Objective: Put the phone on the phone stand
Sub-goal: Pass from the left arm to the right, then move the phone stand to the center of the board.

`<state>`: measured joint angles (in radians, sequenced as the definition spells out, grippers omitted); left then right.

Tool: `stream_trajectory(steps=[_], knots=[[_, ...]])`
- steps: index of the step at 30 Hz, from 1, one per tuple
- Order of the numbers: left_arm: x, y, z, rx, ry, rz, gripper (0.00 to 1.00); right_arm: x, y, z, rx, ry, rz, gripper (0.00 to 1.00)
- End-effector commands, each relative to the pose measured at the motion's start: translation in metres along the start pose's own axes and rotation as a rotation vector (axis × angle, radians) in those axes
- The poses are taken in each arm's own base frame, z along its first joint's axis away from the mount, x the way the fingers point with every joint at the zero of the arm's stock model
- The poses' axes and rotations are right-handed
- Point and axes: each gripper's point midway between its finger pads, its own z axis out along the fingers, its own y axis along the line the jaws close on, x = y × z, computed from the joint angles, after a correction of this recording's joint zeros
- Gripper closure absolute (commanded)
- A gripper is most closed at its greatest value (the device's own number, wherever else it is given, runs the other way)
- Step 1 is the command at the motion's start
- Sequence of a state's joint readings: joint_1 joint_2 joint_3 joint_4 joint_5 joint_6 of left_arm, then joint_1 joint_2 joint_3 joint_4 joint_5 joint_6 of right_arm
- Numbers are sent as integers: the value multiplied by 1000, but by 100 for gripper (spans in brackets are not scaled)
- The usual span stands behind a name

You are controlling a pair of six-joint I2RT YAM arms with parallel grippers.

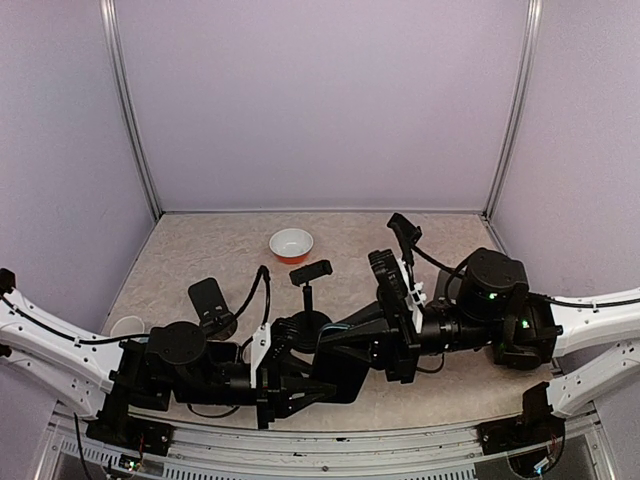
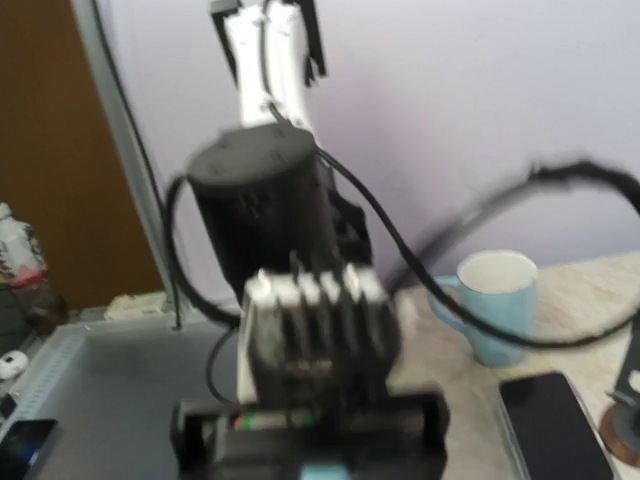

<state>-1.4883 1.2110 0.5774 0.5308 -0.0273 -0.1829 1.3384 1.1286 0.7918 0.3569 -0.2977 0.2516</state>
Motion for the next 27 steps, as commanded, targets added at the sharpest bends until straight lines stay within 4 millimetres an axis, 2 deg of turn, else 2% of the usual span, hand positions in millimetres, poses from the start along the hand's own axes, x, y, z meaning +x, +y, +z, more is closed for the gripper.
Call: stream_trajectory(steps=[1, 4, 9, 15, 21, 27], knots=[[-40, 14, -12, -84, -134, -20, 66, -15, -17, -7, 94, -44, 3, 100], [-42, 19, -20, -112, -145, -22, 50, -15, -26, -15, 141, -51, 9, 100], [-48, 29, -36, -168, -171, -25, 29, -14, -42, -27, 213, -52, 28, 100], [-56, 54, -62, -296, -209, -44, 3, -6, -61, -40, 305, -38, 55, 100], [-66, 94, -88, -428, -268, -137, 1, -6, -72, -50, 362, -52, 60, 100], [-65, 133, -93, -458, -279, -267, 1, 2, -81, -50, 394, -31, 75, 100]])
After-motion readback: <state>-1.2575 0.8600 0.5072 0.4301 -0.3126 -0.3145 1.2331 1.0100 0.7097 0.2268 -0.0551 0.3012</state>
